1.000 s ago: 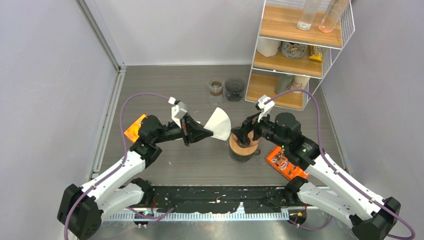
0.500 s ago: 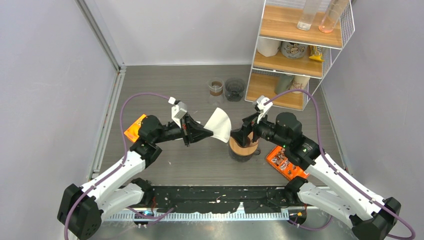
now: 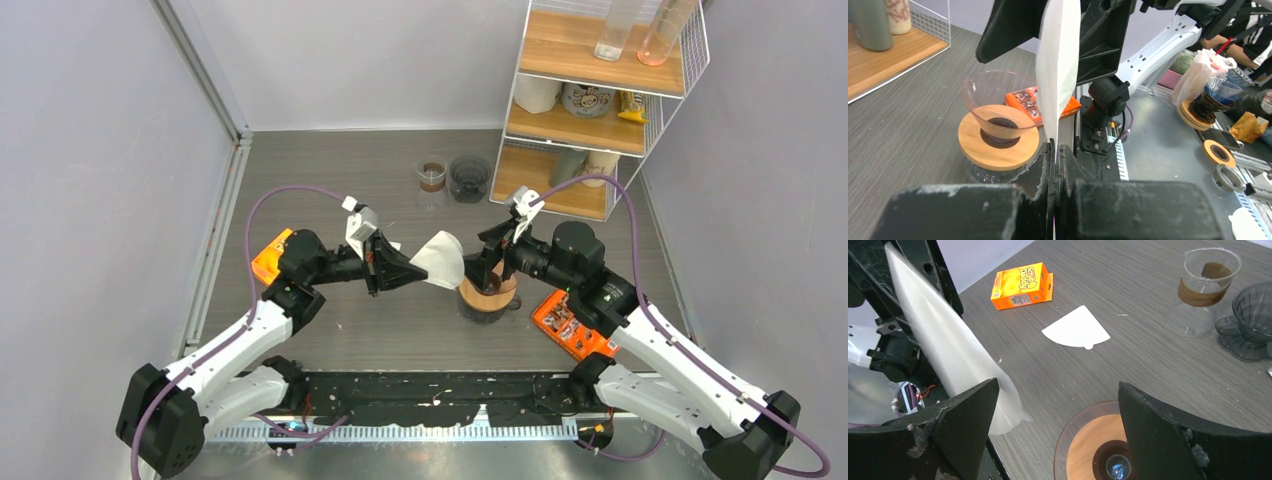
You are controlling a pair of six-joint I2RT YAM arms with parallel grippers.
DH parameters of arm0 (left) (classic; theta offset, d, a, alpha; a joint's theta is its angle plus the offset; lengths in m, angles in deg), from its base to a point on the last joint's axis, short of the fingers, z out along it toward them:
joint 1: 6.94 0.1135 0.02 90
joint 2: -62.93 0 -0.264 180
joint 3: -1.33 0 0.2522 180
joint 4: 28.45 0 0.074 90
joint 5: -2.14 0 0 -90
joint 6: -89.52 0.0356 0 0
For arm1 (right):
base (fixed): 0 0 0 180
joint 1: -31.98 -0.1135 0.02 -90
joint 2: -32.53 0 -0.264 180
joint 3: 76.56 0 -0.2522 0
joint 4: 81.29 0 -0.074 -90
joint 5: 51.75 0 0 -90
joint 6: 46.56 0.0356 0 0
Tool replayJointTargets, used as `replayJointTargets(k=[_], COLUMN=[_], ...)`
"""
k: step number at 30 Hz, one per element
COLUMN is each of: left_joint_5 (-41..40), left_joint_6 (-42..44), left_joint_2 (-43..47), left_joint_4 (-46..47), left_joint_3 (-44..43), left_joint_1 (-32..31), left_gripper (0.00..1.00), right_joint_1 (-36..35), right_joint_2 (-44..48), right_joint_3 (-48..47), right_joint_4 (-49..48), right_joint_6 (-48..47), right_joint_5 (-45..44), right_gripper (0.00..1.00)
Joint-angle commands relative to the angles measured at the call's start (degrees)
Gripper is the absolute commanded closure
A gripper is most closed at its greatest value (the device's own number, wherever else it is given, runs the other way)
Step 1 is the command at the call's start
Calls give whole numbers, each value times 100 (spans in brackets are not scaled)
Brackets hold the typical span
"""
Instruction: Place the coffee filter in the dripper
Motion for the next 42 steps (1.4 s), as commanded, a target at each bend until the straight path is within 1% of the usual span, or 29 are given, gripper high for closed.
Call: replayJointTargets(k=[1,7,8,12,20,22,27,30,31,32,33,37,40,42], left_joint_5=[413,496,539,714,979,991,930,872,845,819,792,737,652,632], left_joint_6=[-53,-37,-36,-40,-221,-249,-243,-248,-260,-265,-271,-350,-382,-409], left_joint_2=[-1,77,83,91,42,36,52,46,41,30,23,-1,-30,-43], left_joint_4=[497,555,586,673,1073,1117,1156,1178,1177,1175,1182,1318,1370,1415], left_joint_3=[-138,-97,-90,-87,-43,-45,6,25,16,18,16,44,51,63], left_joint_1=[15,15,15,15,-10,-12,-7,-9,-4,-11,-7,-9,-12,-9], left_gripper=[100,100,100,100,100,100,100,100,100,100,100,100,100,100], right_joint_1=[9,9,9,11,12,10,13,9,12,10,10,5,-1,0], right_joint_2=[-70,-179,-190,-260,-599,-668,-661,-577,-547,-535,-521,-579,-667,-724], right_joint_3=[-278,-283,-276,-266,-390,-394,-341,-210,-195,-179,-171,-146,-145,-151], right_joint_4=[-445,-474,-493,-518,-924,-1035,-1220,-1517,-1547,-1595,-1625,-1851,-2008,-2105], right_joint_6=[78,-89,-126,-305,-165,-81,92,255,266,298,355,508,522,573], right_joint_5=[215,750,970,1617,2449,2590,2765,2823,2882,2931,3052,3405,3692,3864], right_gripper=[4,0,3,7,18,23,42,49,54,56,61,71,83,87])
